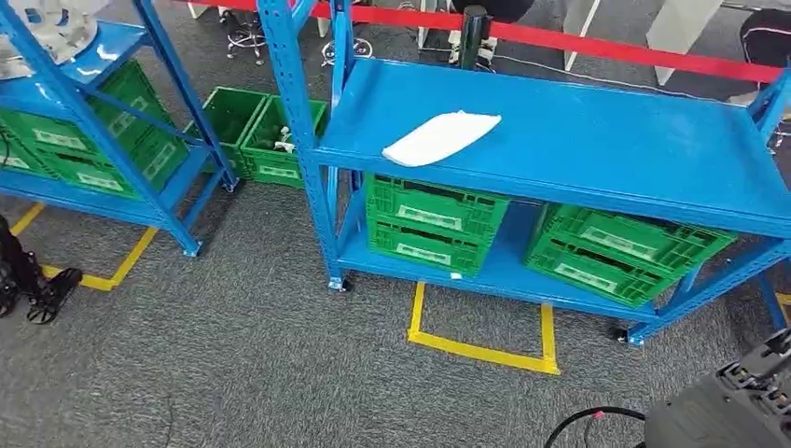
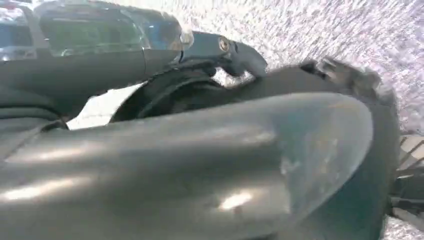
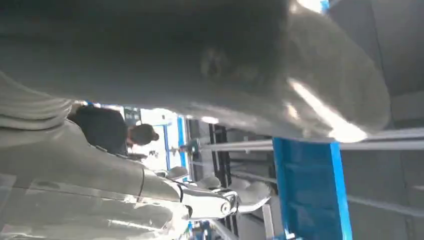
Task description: Take the parts from the cabinet and place them on the table.
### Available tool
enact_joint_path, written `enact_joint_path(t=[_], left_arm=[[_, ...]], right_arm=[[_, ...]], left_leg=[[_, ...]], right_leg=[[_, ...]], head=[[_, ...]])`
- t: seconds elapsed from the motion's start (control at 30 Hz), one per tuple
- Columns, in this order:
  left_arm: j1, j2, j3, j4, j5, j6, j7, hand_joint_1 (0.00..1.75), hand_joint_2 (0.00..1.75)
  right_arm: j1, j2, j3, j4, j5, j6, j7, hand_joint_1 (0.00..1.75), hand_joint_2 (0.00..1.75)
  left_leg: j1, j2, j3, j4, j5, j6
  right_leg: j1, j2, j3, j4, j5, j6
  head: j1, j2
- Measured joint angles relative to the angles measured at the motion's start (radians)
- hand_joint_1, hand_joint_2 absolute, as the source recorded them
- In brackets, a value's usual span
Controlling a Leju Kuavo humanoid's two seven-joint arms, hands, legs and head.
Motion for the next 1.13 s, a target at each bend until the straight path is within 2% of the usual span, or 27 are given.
enact_joint_path(t=[0.03, 0.1, 0.13, 0.17, 0.2, 0.27, 0.3, 0.33, 0.37, 0.4, 0.43, 0.53, 0.57, 0.63, 0.7, 0.73, 0.77, 0.83, 0.87, 0.9, 0.97, 1.07, 1.1, 1.13], left_arm=[[0.001, 0.0, 0.0, 0.0, -0.001, -0.001, 0.0, 0.0, 0.0], [0.006, 0.002, 0.0, 0.0, -0.002, -0.002, 0.0, 0.0, 0.0], [0.002, 0.005, 0.0, 0.0, -0.003, -0.001, 0.0, 0.0, 0.0], [0.001, 0.008, 0.001, 0.001, -0.003, -0.001, 0.0, 0.0, 0.0], [0.002, 0.009, 0.001, 0.001, -0.004, -0.001, 0.001, 0.0, 0.0], [0.002, 0.011, 0.001, 0.001, -0.005, -0.002, 0.001, 0.0, 0.0], [0.002, 0.012, 0.001, 0.001, -0.006, -0.002, 0.001, 0.0, 0.0], [0.002, 0.011, 0.001, 0.0, -0.007, -0.002, 0.001, 0.0, 0.0], [0.004, 0.011, 0.001, 0.0, -0.007, -0.002, 0.001, 0.0, 0.0], [0.007, 0.01, 0.001, 0.0, -0.007, -0.002, 0.001, 0.0, 0.0], [0.009, 0.009, 0.001, 0.0, -0.008, -0.002, 0.001, 0.0, 0.0], [0.009, 0.008, 0.001, 0.0, -0.009, -0.002, 0.001, 0.0, 0.0], [0.009, 0.008, 0.001, 0.0, -0.01, -0.002, 0.001, 0.0, 0.0], [0.01, 0.008, 0.001, 0.0, -0.01, 0.002, 0.001, 0.0, 0.0], [0.01, 0.007, 0.002, 0.0, -0.009, 0.015, 0.001, 0.0, 0.0], [0.011, 0.006, 0.005, 0.0, -0.004, 0.021, 0.003, 0.0, 0.0], [0.012, 0.004, 0.007, 0.0, 0.003, 0.027, 0.008, 0.0, 1.75], [0.012, 0.002, 0.008, 0.0, 0.015, 0.032, 0.011, 0.0, 1.75], [0.012, 0.0, 0.009, 0.0, 0.019, 0.032, 0.013, 0.0, 1.75], [0.012, -0.001, 0.01, 0.0, 0.021, 0.033, 0.016, 0.0, 1.75], [0.012, -0.006, 0.017, 0.0, 0.028, 0.034, 0.021, 0.0, 1.75], [0.012, -0.013, 0.034, 0.0, 0.043, 0.053, 0.016, 0.0, 1.75], [0.013, -0.013, 0.034, 0.0, 0.044, 0.066, 0.016, 0.0, 1.75], [0.013, -0.013, 0.034, 0.001, 0.048, 0.079, 0.021, 0.0, 1.75]], right_arm=[[-0.004, 0.0, 0.001, 0.0, 0.001, 0.0, 0.002, 0.0, 0.0], [-0.002, 0.002, 0.001, 0.0, 0.002, 0.0, 0.004, 0.0, 0.0], [-0.001, 0.002, 0.001, 0.0, 0.002, 0.0, 0.005, 0.0, 0.0], [-0.001, 0.002, 0.001, 0.0, 0.002, 0.0, 0.006, 0.0, 0.0], [-0.001, 0.002, 0.001, 0.0, 0.001, 0.0, 0.007, 0.0, 0.0], [0.0, 0.002, 0.0, 0.0, 0.0, 0.0, 0.007, 0.0, 0.0], [0.002, 0.002, 0.0, 0.0, 0.0, 0.0, 0.007, 0.0, 0.0], [0.002, 0.003, 0.0, 0.0, 0.0, 0.0, 0.007, 0.0, 0.0], [0.002, 0.005, 0.0, 0.0, 0.0, 0.0, 0.007, 0.0, 0.0], [0.003, 0.005, 0.0, 0.0, 0.0, 0.0, 0.007, 0.0, 0.0], [0.004, 0.005, 0.001, 0.0, 0.0, 0.0, 0.008, 0.0, 0.0], [0.004, 0.005, 0.001, 0.0, 0.0, 0.0, 0.016, 0.0, 0.0], [0.004, 0.005, 0.001, 0.0, 0.0, 0.0, 0.018, 0.0, 1.75], [0.005, 0.005, 0.001, 0.002, 0.001, 0.0, 0.037, 0.0, 1.75], [0.011, 0.006, 0.001, 0.008, -0.003, 0.0, 0.11, 0.0, 1.75], [0.011, 0.006, 0.001, 0.017, -0.01, 0.0, 0.169, 0.0, 1.75], [0.005, 0.003, 0.001, 0.04, -0.03, 0.0, 0.254, 0.0, 1.75], [-0.011, -0.009, 0.006, 0.113, -0.114, 0.002, 0.439, 0.0, 1.75], [-0.014, -0.017, 0.011, 0.168, -0.185, 0.002, 0.507, 0.0, 1.75], [-0.018, -0.022, 0.017, 0.228, -0.262, 0.002, 0.511, 0.0, 1.75], [-0.054, -0.024, 0.019, 0.396, -0.461, 0.004, 0.458, 0.0, 1.75], [-0.111, -0.022, 0.019, 0.804, -0.718, 0.058, 0.416, 0.0, 1.75], [-0.124, -0.021, 0.019, 0.909, -0.753, 0.076, 0.411, 0.0, 1.75], [-0.131, -0.016, 0.019, 1.078, -0.785, 0.088, 0.426, 0.0, 1.75]], left_leg=[[0.003, -0.034, -0.026, 0.051, -0.033, -0.004], [0.011, -0.032, -0.104, 0.204, -0.1, -0.014], [0.014, -0.027, -0.136, 0.259, -0.113, -0.02], [0.017, -0.021, -0.145, 0.267, -0.096, -0.024], [0.02, -0.018, -0.132, 0.225, -0.051, -0.029], [0.028, -0.019, -0.067, 0.076, 0.048, -0.037], [0.031, -0.031, -0.042, 0.024, 0.05, -0.042], [0.027, -0.043, -0.039, 0.007, 0.038, -0.038], [0.027, -0.041, -0.041, 0.011, 0.039, -0.019], [0.028, -0.04, -0.042, 0.006, 0.041, -0.017], [0.027, -0.04, -0.042, 0.006, 0.042, -0.017], [0.024, -0.038, -0.04, 0.006, 0.04, -0.009], [0.023, -0.036, -0.039, 0.006, 0.038, -0.006], [0.022, -0.034, -0.037, 0.006, 0.035, -0.001], [0.022, -0.033, -0.036, 0.006, 0.033, 0.002], [0.021, -0.032, -0.037, 0.006, 0.033, 0.003], [0.021, -0.03, -0.038, 0.006, 0.032, 0.004], [0.02, -0.026, -0.037, 0.006, 0.03, 0.006], [0.02, -0.025, -0.037, 0.006, 0.03, 0.007], [0.02, -0.025, -0.037, 0.006, 0.03, 0.007], [0.021, -0.025, -0.037, 0.005, 0.03, 0.007], [0.022, -0.028, -0.035, 0.004, 0.03, 0.007], [0.022, -0.03, -0.034, 0.004, 0.03, 0.006], [0.022, -0.033, -0.034, 0.004, 0.03, 0.006]], right_leg=[[-0.003, 0.007, 0.0, -0.002, 0.004, -0.004], [-0.006, 0.032, -0.002, -0.001, 0.003, -0.004], [-0.006, 0.044, -0.002, 0.0, 0.003, -0.004], [-0.008, 0.056, -0.001, 0.002, 0.001, -0.002], [-0.011, 0.065, 0.0, 0.006, -0.002, 0.002], [-0.018, 0.083, 0.001, 0.02, -0.012, 0.013], [-0.019, 0.087, -0.001, 0.029, -0.02, 0.022], [-0.015, 0.092, -0.007, 0.039, -0.024, 0.03], [-0.015, 0.092, -0.012, 0.04, -0.023, 0.036], [-0.015, 0.091, -0.012, 0.044, -0.031, 0.02], [-0.015, 0.091, -0.012, 0.043, -0.025, 0.005], [-0.016, 0.091, -0.007, 0.036, -0.024, 0.007], [-0.016, 0.092, -0.005, 0.034, -0.023, 0.008], [-0.016, 0.092, -0.002, 0.03, -0.023, 0.01], [-0.018, 0.092, 0.0, 0.027, -0.025, 0.03], [-0.019, 0.092, 0.0, 0.026, -0.024, 0.035], [-0.019, 0.093, 0.0, 0.026, -0.025, 0.037], [-0.019, 0.095, 0.0, 0.026, -0.026, 0.041], [-0.019, 0.095, 0.0, 0.026, -0.026, 0.042], [-0.019, 0.095, 0.0, 0.026, -0.027, 0.044], [-0.019, 0.094, 0.0, 0.027, -0.027, 0.045], [-0.018, 0.093, 0.0, 0.027, -0.027, 0.045], [-0.018, 0.09, 0.0, 0.027, -0.028, 0.045], [-0.018, 0.09, 0.0, 0.027, -0.028, 0.046]], head=[[-0.001, 0.0], [-0.003, 0.0], [-0.003, 0.0], [-0.003, 0.0], [-0.003, 0.0], [-0.004, 0.0], [-0.004, 0.0], [-0.012, 0.0], [-0.01, 0.0], [-0.007, 0.0], [-0.006, 0.0], [-0.005, 0.0], [-0.005, 0.0], [-0.005, 0.0], [-0.005, 0.0], [-0.005, 0.0], [-0.005, 0.0], [-0.005, 0.0], [-0.005, 0.0], [-0.005, 0.0], [-0.005, 0.0], [-0.005, 0.0], [-0.005, 0.0], [-0.005, 0.0]])
